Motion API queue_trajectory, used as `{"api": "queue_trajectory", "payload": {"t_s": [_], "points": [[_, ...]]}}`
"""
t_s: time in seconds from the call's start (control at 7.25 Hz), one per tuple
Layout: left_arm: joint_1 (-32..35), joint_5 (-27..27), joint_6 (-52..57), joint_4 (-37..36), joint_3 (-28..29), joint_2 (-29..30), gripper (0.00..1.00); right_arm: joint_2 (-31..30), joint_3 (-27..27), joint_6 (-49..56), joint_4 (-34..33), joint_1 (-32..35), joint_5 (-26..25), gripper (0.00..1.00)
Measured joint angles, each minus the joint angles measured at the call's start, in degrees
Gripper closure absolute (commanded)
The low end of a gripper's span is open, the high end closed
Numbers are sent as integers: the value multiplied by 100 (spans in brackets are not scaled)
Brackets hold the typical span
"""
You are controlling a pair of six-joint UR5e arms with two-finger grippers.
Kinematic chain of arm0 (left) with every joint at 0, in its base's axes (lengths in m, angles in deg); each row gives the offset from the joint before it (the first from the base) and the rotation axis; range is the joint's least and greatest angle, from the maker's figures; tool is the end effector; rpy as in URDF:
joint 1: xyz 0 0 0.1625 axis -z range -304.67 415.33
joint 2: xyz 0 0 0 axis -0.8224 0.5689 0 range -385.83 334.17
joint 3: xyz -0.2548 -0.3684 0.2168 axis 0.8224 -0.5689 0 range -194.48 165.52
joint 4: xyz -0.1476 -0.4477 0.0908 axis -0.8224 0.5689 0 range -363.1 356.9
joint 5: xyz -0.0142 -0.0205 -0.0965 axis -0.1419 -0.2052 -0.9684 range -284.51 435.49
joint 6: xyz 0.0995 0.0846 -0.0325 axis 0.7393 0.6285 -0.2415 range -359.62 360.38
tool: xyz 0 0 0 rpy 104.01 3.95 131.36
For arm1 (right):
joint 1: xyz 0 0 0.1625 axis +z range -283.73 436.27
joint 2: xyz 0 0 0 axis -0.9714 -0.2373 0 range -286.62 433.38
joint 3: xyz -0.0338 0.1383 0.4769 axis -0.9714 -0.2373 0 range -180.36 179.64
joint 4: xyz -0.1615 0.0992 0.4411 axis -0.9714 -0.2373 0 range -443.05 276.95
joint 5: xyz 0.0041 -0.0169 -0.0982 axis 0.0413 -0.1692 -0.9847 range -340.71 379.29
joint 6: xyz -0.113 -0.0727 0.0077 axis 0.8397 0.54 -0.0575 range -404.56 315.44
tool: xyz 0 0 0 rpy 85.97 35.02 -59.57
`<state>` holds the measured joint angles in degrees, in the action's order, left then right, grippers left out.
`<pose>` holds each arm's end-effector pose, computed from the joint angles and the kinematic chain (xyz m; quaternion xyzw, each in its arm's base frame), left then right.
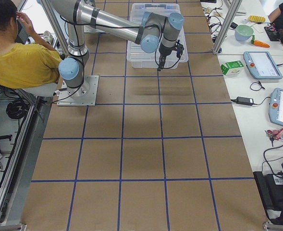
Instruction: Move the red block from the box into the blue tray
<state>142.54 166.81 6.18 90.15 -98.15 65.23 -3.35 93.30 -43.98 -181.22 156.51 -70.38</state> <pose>-0.1023 -0.5784 0.5714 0.0261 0.9994 -0.0167 0.0127 0.0248 -0.6472 0.3644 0.0800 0.9939 0.0758 0.0098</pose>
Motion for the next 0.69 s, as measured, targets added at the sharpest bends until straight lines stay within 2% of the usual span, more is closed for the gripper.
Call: {"api": "queue_trajectory", "payload": {"t_s": [0.69], "points": [[-2,0,0,-2,0,1,0,-29,-23,745,3,-581,-13,0]]}}
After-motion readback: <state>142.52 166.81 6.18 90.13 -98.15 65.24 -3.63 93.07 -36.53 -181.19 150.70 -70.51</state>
